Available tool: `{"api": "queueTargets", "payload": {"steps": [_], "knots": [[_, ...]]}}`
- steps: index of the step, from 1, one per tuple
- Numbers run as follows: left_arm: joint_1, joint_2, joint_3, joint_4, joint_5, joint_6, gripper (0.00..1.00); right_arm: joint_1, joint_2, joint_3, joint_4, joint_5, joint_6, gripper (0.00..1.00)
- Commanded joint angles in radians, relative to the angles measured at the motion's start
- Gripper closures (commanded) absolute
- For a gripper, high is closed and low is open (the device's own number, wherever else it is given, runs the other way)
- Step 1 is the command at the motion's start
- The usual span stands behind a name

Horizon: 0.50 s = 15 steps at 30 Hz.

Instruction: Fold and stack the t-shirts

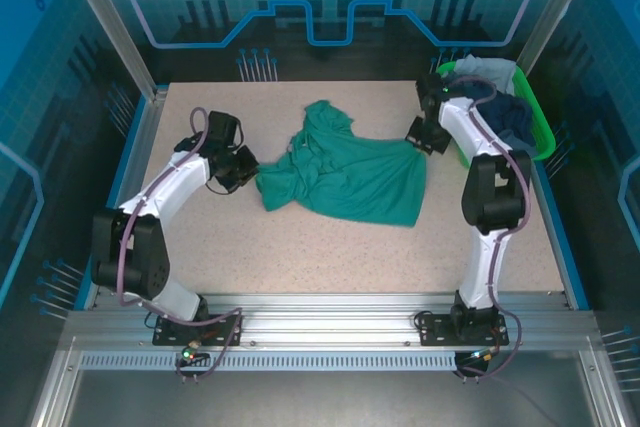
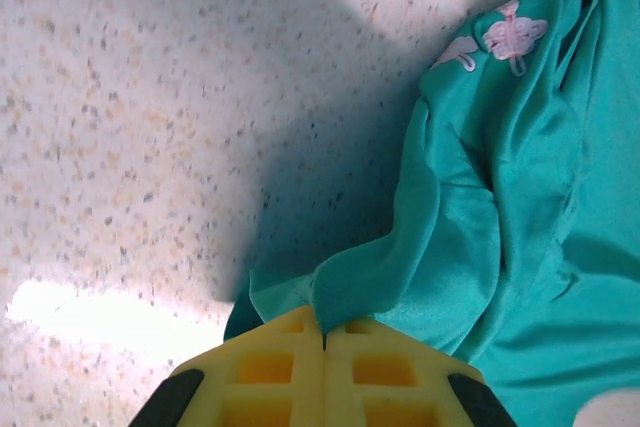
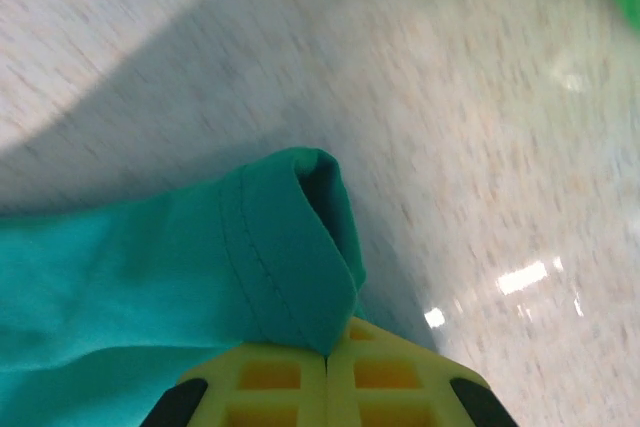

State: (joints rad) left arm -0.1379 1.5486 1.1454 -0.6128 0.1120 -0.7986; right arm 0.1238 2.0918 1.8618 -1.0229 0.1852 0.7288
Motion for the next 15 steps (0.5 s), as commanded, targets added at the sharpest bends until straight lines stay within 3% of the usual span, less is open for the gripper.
{"api": "queueTargets", "payload": {"steps": [1, 3, 7, 10, 12, 15], "knots": [[0.046, -0.028, -0.043, 0.005, 0.049, -0.088, 1.0, 0.015, 0.145, 0.172, -0.13, -0.005, -0.123, 1.0], [0.101, -0.033, -0.088, 0.011, 0.068, -0.126, 1.0, 0.018, 0.183, 0.227, -0.149, -0.046, -0.125, 0.97], [0.234, -0.014, -0.201, 0.091, 0.161, -0.205, 1.0, 0.031, 0.183, 0.217, -0.148, -0.087, -0.109, 0.79], [0.279, 0.02, -0.184, 0.055, 0.137, -0.167, 0.62, 0.046, 0.129, 0.144, -0.133, -0.074, -0.093, 0.65], [0.255, 0.009, -0.107, -0.036, 0.038, -0.074, 0.53, 0.06, 0.065, 0.069, -0.113, -0.046, -0.079, 0.59], [0.129, -0.025, 0.0, -0.102, -0.095, 0.122, 0.46, 0.077, -0.065, -0.07, -0.063, -0.019, -0.045, 0.51]]}}
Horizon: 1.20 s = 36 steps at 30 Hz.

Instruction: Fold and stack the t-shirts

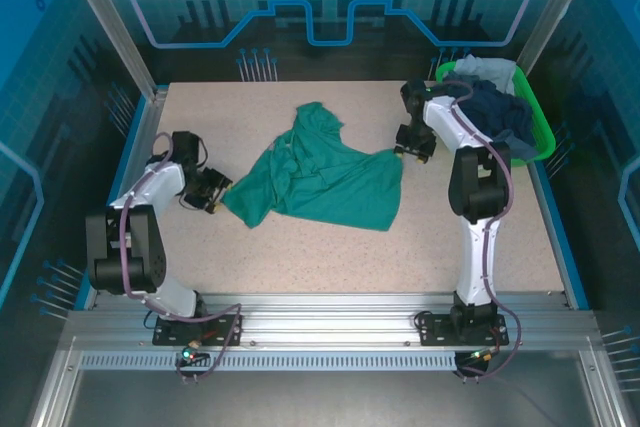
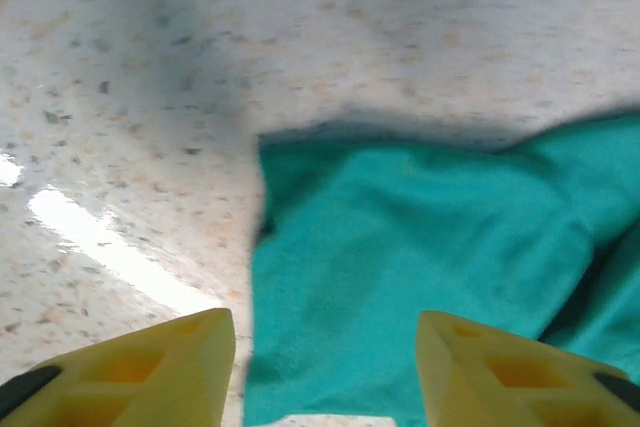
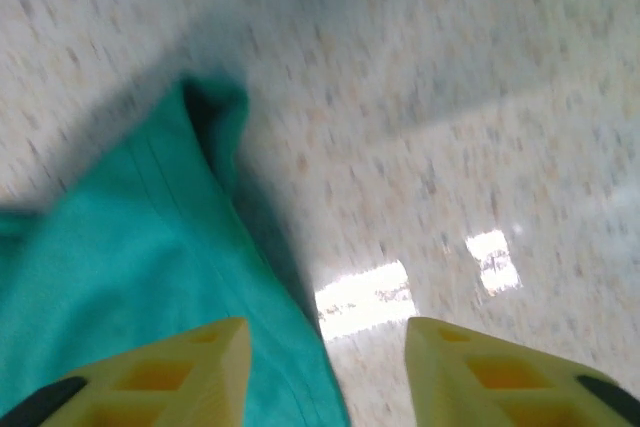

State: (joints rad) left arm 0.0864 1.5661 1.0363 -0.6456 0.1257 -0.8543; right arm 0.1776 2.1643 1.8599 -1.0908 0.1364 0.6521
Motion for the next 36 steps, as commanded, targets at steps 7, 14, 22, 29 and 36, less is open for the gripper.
{"api": "queueTargets", "payload": {"steps": [7, 14, 22, 29, 36], "knots": [[-0.38, 0.068, 0.139, -0.031, -0.126, 0.466, 0.39, 0.156, -0.29, -0.317, 0.087, -0.1, 0.108, 0.48], [-0.458, 0.292, 0.308, -0.05, -0.278, 0.603, 0.38, 0.292, -0.299, -0.449, 0.216, -0.257, 0.249, 0.48], [-0.459, 0.415, 0.395, -0.043, -0.36, 0.667, 0.58, 0.305, -0.148, -0.44, 0.213, -0.288, 0.295, 0.51], [-0.452, 0.327, 0.406, -0.05, -0.398, 0.638, 1.0, 0.282, -0.098, -0.405, 0.123, -0.186, 0.266, 0.63], [-0.413, 0.215, 0.458, -0.191, -0.221, 0.493, 1.0, 0.191, -0.084, -0.394, 0.02, -0.057, 0.18, 0.72]]}}
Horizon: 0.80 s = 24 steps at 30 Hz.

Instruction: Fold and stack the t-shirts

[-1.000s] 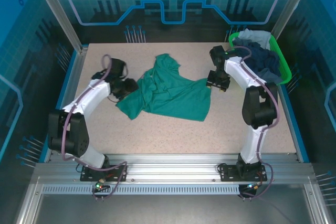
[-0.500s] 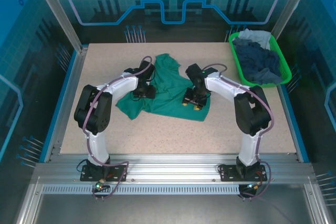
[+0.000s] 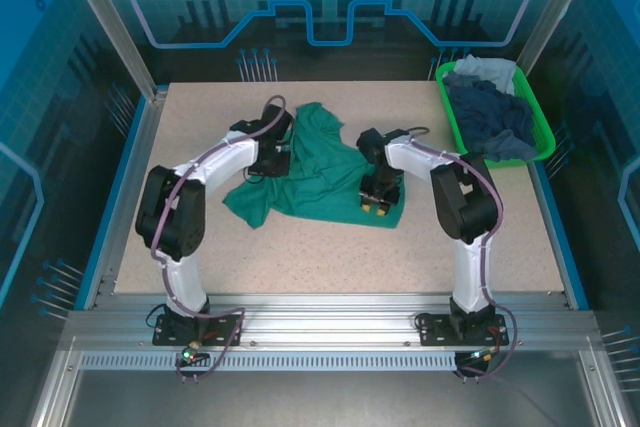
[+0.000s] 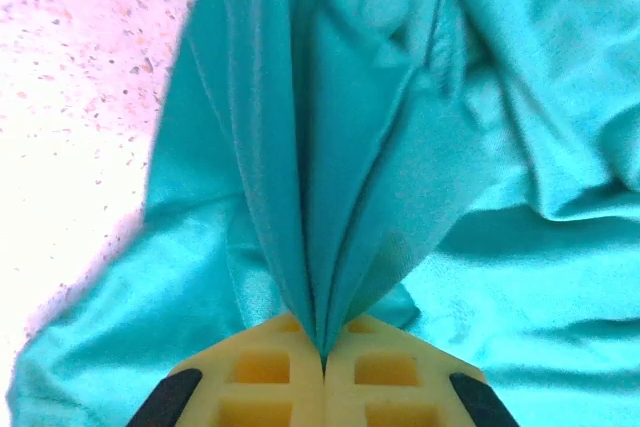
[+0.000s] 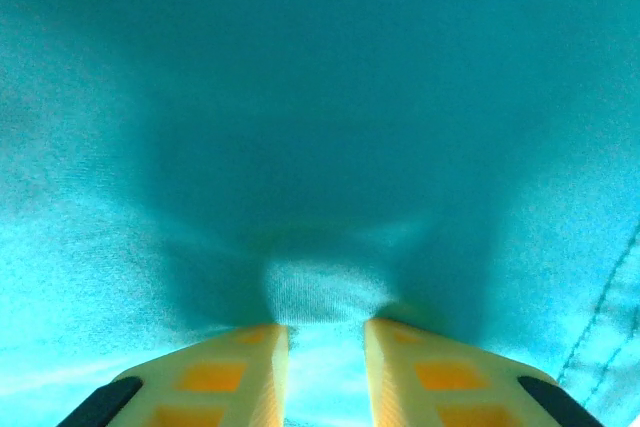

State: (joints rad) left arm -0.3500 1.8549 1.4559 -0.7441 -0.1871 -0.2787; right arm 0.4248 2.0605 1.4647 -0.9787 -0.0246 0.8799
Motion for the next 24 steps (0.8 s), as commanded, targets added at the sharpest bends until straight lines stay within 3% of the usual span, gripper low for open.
{"api": "queueTargets", "payload": {"steps": [1, 4, 7, 12, 16, 18, 20, 24], "knots": [[0.034, -0.09, 0.039, -0.108, 0.137, -0.111, 1.0, -0.078, 0.01, -0.005, -0.098, 0.12, -0.061, 0.72], [0.056, -0.125, 0.046, -0.156, 0.267, -0.173, 1.0, -0.152, -0.013, -0.01, -0.107, 0.165, -0.112, 0.72], [0.084, -0.139, 0.058, -0.205, 0.321, -0.198, 1.0, -0.212, -0.011, 0.017, -0.104, 0.185, -0.177, 0.71], [0.225, -0.123, 0.075, -0.232, 0.332, -0.186, 1.0, -0.221, 0.035, 0.134, -0.134, 0.211, -0.264, 0.69], [0.336, -0.053, 0.101, -0.255, 0.229, -0.095, 1.0, -0.206, 0.053, 0.185, -0.149, 0.215, -0.267, 0.66], [0.366, 0.022, 0.112, -0.27, 0.157, -0.041, 0.92, -0.194, 0.056, 0.192, -0.136, 0.189, -0.263, 0.64], [0.372, 0.084, 0.115, -0.269, 0.051, -0.018, 0.58, -0.175, 0.059, 0.204, -0.128, 0.164, -0.263, 0.62], [0.321, 0.001, 0.055, -0.216, -0.069, -0.066, 0.38, -0.127, 0.033, 0.217, -0.138, 0.202, -0.257, 0.61]]}}
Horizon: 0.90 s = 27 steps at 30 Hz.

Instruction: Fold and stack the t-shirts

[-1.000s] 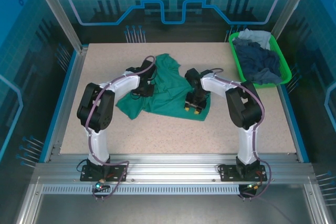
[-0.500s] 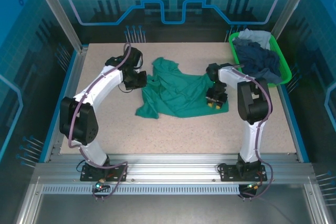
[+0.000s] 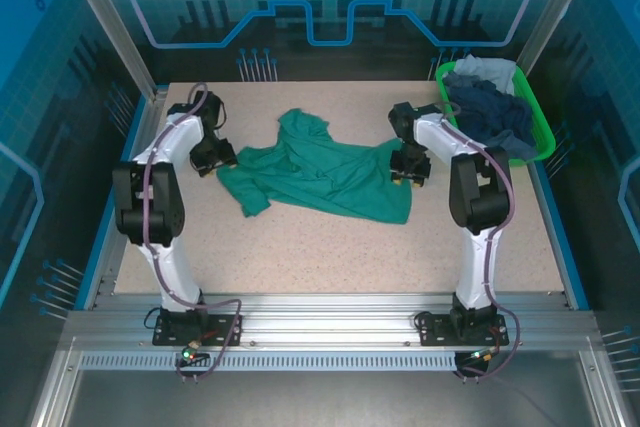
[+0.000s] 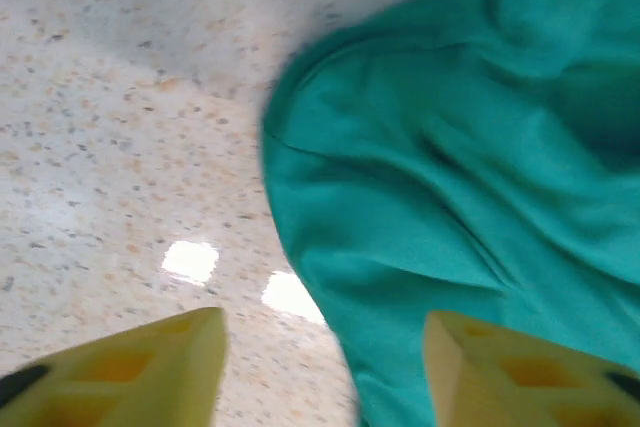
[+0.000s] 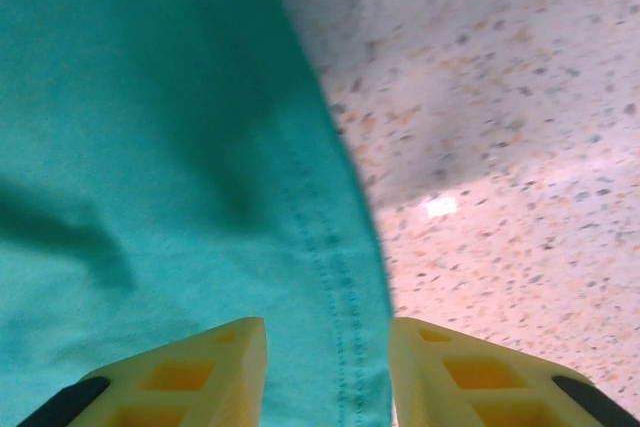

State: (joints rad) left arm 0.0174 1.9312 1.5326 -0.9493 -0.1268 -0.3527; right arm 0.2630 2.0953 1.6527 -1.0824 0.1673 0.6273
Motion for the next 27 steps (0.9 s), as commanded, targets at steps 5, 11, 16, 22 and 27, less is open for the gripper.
{"api": "queueTargets", "payload": {"steps": [5, 11, 16, 22, 27], "knots": [[-0.125, -0.23, -0.199, 0.013, 0.0, -0.08, 0.35, 0.078, -0.107, -0.049, 0.003, 0.017, 0.037, 0.6], [-0.098, -0.284, -0.444, 0.172, 0.279, -0.314, 0.38, 0.099, -0.197, -0.198, 0.081, -0.111, 0.113, 0.59], [-0.096, -0.234, -0.459, 0.265, 0.368, -0.409, 0.43, 0.091, -0.227, -0.296, 0.149, -0.198, 0.157, 0.59], [-0.104, -0.212, -0.456, 0.287, 0.393, -0.431, 0.53, 0.074, -0.226, -0.355, 0.172, -0.232, 0.183, 0.59], [-0.122, -0.203, -0.452, 0.259, 0.385, -0.421, 0.7, 0.063, -0.238, -0.376, 0.161, -0.214, 0.19, 0.59]]}}
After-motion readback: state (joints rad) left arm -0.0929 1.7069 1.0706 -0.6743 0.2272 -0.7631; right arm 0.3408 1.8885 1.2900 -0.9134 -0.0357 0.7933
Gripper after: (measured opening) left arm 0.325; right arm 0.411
